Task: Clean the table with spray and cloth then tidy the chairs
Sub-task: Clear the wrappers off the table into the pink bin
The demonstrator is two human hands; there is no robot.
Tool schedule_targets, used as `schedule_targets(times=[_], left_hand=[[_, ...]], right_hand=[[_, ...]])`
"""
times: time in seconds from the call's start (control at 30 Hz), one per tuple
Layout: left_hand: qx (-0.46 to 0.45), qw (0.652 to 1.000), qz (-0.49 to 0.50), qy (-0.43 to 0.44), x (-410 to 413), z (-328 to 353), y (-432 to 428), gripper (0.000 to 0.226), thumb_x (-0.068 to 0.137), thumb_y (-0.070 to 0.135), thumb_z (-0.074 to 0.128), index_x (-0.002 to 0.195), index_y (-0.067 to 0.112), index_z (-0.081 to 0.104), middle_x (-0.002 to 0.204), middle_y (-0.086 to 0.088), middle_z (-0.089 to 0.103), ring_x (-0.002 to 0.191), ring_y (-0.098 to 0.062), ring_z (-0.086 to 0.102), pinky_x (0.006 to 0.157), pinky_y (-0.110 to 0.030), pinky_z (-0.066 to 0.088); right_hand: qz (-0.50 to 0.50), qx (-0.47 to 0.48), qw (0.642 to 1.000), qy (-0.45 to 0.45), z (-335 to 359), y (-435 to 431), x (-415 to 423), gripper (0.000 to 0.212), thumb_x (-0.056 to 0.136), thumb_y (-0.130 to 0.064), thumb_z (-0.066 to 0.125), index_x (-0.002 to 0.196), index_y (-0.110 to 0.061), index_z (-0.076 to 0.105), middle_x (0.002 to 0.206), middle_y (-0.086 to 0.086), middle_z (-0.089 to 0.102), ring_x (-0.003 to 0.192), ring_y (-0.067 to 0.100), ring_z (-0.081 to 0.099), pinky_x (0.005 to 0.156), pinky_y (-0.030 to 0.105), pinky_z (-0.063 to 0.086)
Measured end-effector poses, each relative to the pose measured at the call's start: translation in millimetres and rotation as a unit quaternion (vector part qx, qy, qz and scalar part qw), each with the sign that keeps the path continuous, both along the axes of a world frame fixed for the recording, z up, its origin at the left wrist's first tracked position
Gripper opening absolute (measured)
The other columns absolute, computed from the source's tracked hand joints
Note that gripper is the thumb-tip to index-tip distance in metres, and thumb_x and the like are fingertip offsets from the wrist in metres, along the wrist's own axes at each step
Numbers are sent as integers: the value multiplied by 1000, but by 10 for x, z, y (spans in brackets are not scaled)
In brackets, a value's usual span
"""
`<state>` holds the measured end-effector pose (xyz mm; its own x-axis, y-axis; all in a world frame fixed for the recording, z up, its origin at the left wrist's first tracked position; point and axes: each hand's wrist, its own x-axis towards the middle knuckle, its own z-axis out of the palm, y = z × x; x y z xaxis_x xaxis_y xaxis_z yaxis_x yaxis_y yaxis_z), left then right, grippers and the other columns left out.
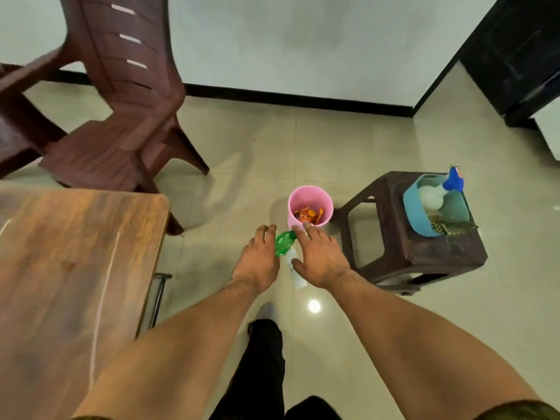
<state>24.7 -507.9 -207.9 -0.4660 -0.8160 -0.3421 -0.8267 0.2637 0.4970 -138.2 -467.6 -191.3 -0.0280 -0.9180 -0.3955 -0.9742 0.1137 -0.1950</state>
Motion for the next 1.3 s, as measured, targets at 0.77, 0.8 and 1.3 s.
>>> schedule_targets(times=[0.77, 0.8, 1.3], left_hand=[[74, 996, -50, -23, -2058, -2903, -2423, 78, 95, 29, 57, 159, 18, 14, 164, -4, 22, 146, -25, 32, 121, -36, 26], [74, 995, -48, -43, -2090, -3007, -2467, 79, 96, 34, 54, 160, 18, 11, 166, -5, 17, 150, -25, 24, 125, -38, 18], [114, 969, -40, -216, -1906, -3059, -2530, 78, 99, 35, 39, 161, 15, -5, 168, -9, -15, 154, -27, -18, 126, -49, -8]], right_hand=[[117, 149, 980, -59, -3365, -2777, -2258, 55, 97, -21, 60, 148, -20, 38, 150, 4, 45, 131, 29, 49, 107, 49, 46], [100, 161, 981, -49, -3514, -2805, -2309, 55, 98, -19, 57, 149, -20, 36, 147, 6, 48, 127, 29, 52, 104, 47, 49], [-87, 204, 975, -26, -3881, -2930, -2380, 77, 95, -50, 58, 155, -16, 24, 157, 11, 33, 139, 33, 39, 106, 49, 48]])
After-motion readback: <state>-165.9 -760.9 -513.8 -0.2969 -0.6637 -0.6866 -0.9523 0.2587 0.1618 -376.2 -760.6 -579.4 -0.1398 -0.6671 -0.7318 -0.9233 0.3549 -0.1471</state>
